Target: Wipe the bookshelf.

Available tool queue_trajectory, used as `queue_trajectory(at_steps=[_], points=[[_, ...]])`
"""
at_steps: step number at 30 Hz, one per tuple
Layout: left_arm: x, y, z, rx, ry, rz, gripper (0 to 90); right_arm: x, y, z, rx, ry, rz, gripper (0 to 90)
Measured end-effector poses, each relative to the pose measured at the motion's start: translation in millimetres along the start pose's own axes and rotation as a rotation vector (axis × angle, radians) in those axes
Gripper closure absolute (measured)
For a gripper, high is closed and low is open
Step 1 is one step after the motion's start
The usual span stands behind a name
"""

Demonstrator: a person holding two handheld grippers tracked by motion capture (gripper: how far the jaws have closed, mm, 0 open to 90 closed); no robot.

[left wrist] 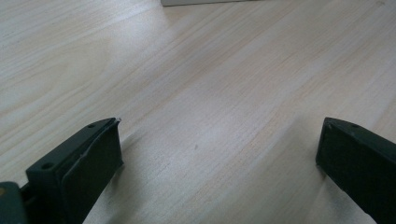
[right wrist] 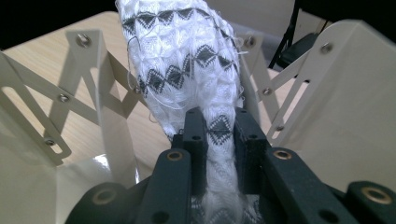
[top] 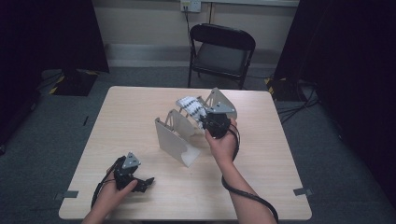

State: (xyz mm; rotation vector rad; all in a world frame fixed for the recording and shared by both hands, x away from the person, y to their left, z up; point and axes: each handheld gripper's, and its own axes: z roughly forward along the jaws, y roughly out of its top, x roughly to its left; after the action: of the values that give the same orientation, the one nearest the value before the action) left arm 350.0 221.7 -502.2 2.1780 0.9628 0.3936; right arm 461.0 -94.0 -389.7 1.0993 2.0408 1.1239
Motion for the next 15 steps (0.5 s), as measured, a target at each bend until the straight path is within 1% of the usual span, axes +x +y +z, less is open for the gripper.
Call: queue_trajectory(at_steps=[2,4,6,8,10,15], points=[[0.0,0.0,0.0,0.000,0.000,0.000,0.0,1.5,-5.1,9.1,0.032,0.000,-0.007,77.8],[0.1,0.0,0.0,0.000,0.000,0.001,0.0,3.9,-14.0,18.9,0.062,0.013,-0.007,77.8],[0.0,0.0,0.0,0.000,0.000,0.000,0.0,5.7,-22.0,26.0,0.092,0.014,-0.016,77.8],[0.1,0.0,0.0,0.000,0.000,0.001,0.0,6.4,-28.4,31.1,0.117,0.012,-0.017,77.7],[0.1,0.0,0.0,0.000,0.000,0.001,0.0,5.7,-35.1,35.2,0.138,0.021,-0.015,77.7],[0.1,0.0,0.0,0.000,0.000,0.001,0.0,5.1,-50.8,41.4,0.187,0.025,-0.020,77.7]])
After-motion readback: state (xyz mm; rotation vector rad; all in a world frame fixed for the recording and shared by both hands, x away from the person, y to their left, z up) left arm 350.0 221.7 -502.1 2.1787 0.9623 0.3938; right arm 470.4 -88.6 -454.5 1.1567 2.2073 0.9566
